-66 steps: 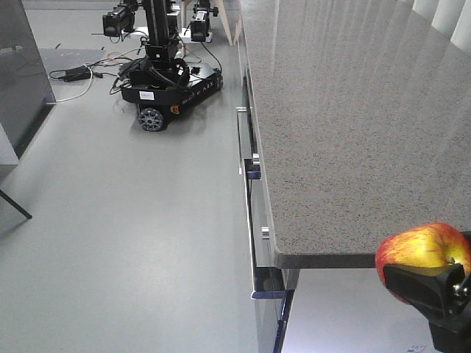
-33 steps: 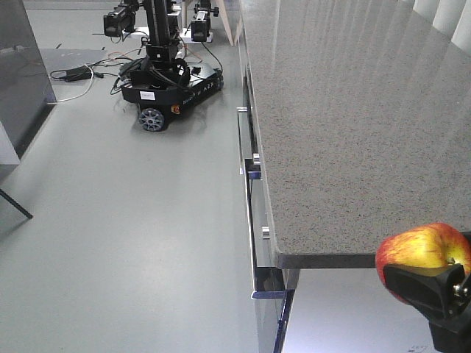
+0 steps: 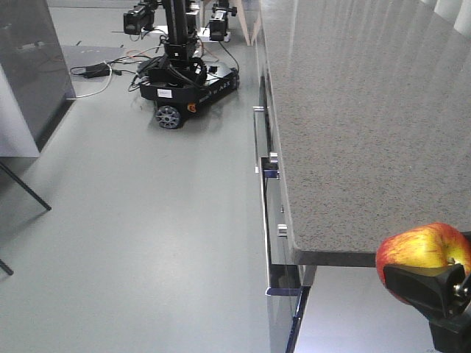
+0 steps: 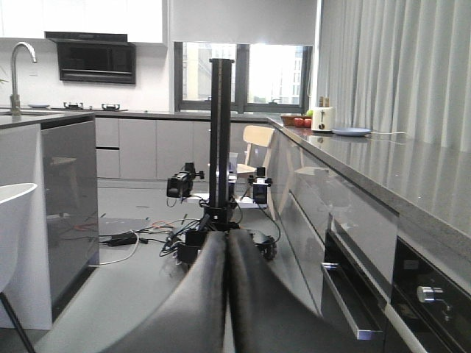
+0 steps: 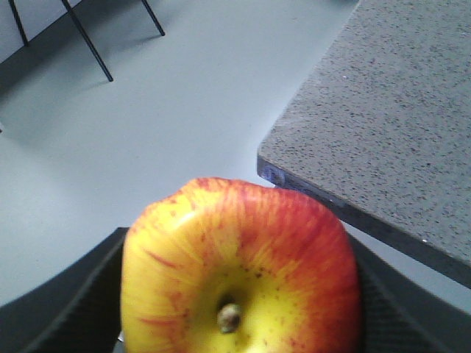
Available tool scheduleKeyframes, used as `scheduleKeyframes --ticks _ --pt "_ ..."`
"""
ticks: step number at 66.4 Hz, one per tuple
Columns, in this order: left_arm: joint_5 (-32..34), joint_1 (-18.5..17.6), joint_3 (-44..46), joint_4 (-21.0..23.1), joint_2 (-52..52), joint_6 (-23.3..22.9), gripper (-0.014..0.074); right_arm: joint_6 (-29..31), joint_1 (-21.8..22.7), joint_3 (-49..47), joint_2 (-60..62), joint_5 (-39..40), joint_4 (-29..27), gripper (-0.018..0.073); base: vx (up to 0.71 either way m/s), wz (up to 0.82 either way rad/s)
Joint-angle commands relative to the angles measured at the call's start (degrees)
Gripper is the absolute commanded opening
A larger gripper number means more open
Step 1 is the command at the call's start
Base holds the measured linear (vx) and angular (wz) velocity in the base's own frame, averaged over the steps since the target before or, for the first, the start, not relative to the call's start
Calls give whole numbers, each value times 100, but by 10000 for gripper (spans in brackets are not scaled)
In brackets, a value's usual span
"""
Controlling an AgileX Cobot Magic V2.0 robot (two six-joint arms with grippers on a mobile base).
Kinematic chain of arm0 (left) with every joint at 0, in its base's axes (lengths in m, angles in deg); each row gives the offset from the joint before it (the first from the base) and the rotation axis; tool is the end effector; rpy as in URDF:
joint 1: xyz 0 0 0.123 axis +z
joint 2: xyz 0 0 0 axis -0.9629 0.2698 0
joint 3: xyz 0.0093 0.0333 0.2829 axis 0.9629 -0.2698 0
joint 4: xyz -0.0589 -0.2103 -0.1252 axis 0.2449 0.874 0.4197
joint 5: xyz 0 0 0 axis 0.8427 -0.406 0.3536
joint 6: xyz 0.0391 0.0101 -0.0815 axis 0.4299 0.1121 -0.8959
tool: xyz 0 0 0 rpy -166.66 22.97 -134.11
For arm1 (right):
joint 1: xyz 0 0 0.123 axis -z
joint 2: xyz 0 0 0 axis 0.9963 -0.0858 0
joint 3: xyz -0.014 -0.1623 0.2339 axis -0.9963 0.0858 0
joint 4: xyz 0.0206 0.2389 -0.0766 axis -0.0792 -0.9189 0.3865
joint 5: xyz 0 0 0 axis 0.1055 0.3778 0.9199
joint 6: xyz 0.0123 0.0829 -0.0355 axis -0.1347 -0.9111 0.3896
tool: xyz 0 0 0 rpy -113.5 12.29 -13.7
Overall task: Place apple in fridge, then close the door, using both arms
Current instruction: 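Drive the base away from the counter holding the apple in the right gripper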
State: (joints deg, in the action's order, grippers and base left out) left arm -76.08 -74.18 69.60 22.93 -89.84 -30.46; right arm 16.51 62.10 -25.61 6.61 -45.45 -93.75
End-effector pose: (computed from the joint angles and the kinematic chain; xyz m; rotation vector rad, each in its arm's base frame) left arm 0.0557 0.0001 0.2118 -0.0803 1.4255 -0.0879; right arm 0.1117 0.0576 0.3427 -0.5198 2.2055 0.3242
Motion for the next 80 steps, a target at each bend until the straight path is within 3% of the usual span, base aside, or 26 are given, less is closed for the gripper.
scheduleKeyframes --ticks 1,47,80 --pt "410 -12 -161 0 -92 -44 -6 0 9 -170 20 368 -54 194 -4 17" --pt "410 -12 -161 0 -92 -44 -6 0 9 -170 33 368 -54 194 -1 13" --pt "410 -12 -161 0 -92 -44 -6 0 9 -170 33 368 -54 194 4 36"
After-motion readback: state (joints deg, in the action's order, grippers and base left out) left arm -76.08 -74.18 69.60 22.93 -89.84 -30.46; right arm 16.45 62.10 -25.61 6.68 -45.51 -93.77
